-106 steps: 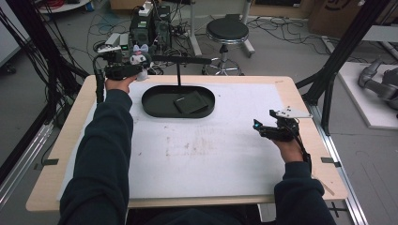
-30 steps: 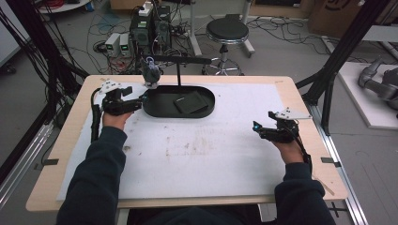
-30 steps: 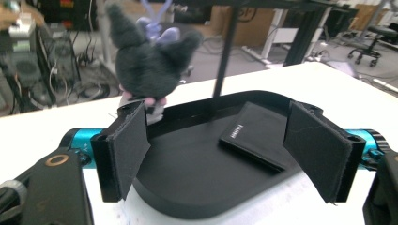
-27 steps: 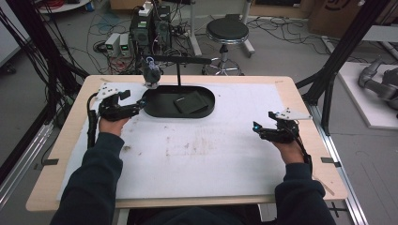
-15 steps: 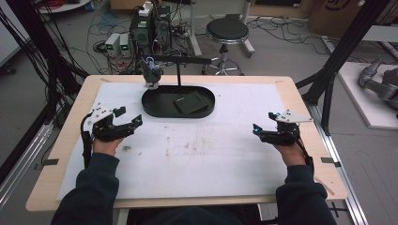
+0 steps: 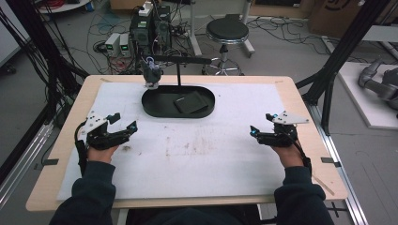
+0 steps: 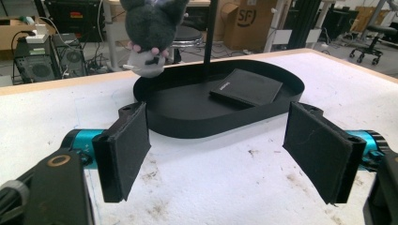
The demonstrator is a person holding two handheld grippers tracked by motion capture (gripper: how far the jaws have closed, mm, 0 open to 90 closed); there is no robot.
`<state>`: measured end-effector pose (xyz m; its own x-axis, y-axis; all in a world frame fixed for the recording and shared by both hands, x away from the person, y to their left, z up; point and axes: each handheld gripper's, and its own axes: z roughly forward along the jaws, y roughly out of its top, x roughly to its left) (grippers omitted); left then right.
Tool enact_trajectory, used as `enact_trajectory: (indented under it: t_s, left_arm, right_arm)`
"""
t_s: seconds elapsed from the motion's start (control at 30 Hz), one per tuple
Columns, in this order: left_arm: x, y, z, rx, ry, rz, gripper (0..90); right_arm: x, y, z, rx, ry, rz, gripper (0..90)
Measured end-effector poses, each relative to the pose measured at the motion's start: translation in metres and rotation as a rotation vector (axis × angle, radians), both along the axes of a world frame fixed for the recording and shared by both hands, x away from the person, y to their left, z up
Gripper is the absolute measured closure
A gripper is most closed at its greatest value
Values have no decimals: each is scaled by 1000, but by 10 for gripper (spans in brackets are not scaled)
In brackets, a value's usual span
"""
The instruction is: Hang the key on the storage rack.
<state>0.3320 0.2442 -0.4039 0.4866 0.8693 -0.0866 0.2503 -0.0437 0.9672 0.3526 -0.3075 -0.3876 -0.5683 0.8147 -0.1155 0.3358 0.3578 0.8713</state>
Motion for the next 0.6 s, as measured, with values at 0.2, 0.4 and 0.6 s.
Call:
enact_trajectory:
  t_s: [0.2,0.4,0.6]
  left_arm:
    - [1,-3,-2,23,4,-6,229]
    - [0,-5,-2,34,1,-9,233]
    - [1,-4,-2,34,1,-8,235]
  right_arm:
    - [3,-1,-2,-2,4,0,213]
    - [4,-1,-2,0,8,-1,213]
    - [4,-1,-3,2,12,-4,213]
